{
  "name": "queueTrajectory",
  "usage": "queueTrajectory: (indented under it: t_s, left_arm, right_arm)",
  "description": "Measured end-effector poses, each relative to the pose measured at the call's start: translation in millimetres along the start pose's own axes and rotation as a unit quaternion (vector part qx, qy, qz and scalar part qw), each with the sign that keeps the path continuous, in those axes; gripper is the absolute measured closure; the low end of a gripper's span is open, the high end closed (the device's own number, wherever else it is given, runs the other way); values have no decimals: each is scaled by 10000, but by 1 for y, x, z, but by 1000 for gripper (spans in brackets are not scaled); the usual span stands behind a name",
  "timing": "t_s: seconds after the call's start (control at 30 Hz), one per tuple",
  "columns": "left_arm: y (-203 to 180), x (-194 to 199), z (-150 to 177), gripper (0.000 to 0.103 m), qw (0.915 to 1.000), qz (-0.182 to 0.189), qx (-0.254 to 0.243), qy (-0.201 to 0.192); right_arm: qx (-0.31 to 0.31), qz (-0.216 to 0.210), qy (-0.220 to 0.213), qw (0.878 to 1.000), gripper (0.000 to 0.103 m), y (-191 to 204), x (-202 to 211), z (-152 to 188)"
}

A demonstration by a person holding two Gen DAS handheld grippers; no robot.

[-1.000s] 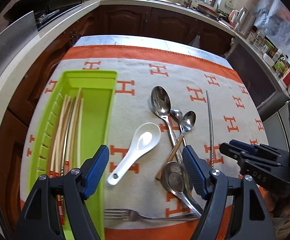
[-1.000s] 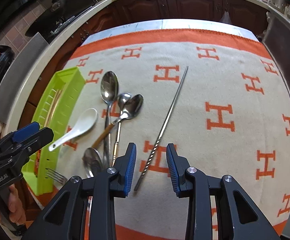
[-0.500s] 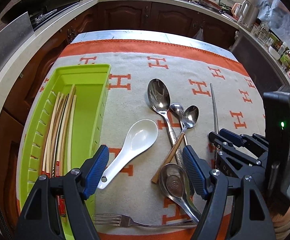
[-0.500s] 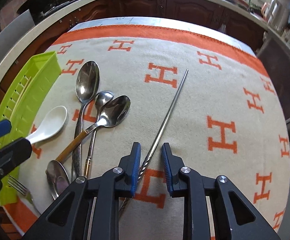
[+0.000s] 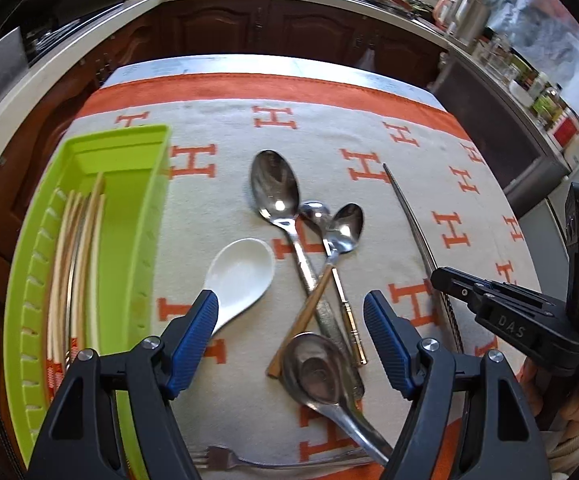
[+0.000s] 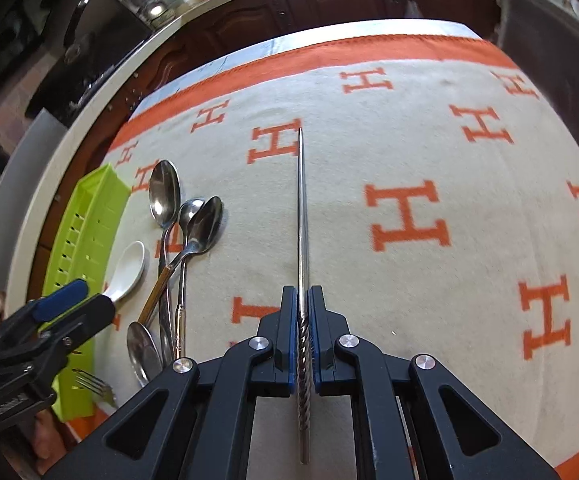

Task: Organize utensils
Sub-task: 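Grasp the steel chopstick with the right tool while the left tool grasps a wooden-handled spoon, then carry the steel chopstick and spoon into the green tray and open both tools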

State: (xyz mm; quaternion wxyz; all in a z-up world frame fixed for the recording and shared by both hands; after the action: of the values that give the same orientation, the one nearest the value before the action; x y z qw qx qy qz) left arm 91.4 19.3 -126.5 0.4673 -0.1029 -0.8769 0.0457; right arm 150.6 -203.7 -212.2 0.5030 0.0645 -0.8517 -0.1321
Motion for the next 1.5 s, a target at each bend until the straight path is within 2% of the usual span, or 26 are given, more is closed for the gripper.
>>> queueTrajectory:
  t_s: [0.07, 0.13, 0.17, 0.23, 0.3, 0.6, 0.77, 1.27, 1.5]
  left_arm:
    - [-8, -10, -1, 41, 9997, 123, -198, 114]
    - [-14, -21, -2, 59, 9989, 175, -337, 265]
    - [-17, -28, -2, 63, 9985, 205, -381, 350]
    - [-19, -38, -2, 77, 9979, 218, -391, 470]
    - [-19, -46, -3, 85, 9974, 252, -356, 578]
    - [-20, -52, -4, 90, 9975, 109, -460, 525]
    - [-20, -42, -8, 99, 9983, 141, -428, 368]
    - [-8, 3, -14, 99, 9995, 277, -134, -59]
    - [8, 45, -19, 99, 9985, 148, 1, -519]
  right_arm:
    - [-125, -96, 1, 9999, 98, -7, 5, 4]
    - [-203, -186, 6, 9996, 98, -12, 9, 8]
    - [-217, -203, 5, 9996, 98, -14, 11, 9]
    - [-246, -252, 7, 9994, 98, -17, 13, 12]
    - [-283, -294, -5, 9992, 98, -19, 16, 15]
    - [-381, -349, -2, 9987, 98, -26, 20, 23]
    - [-394, -422, -85, 9983, 98, -26, 25, 21]
    - [-306, -655, -310, 9969, 98, -6, 58, 17]
    - [1, -886, -331, 9955, 98, 29, 75, 11]
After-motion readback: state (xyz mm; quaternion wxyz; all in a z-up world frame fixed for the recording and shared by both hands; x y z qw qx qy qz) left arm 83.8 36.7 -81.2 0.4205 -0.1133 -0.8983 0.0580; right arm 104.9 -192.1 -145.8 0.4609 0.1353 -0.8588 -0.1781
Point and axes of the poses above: each gripper's, at about its wrist camera, not at the fingertips, and x roughly against the way its jaws point, y to its left, z to its underside, the point moved 2 cm from there along -x, roughly the way its jaws point, and after that the axes turned 7 degrees about -y, right-handed, at the moved point
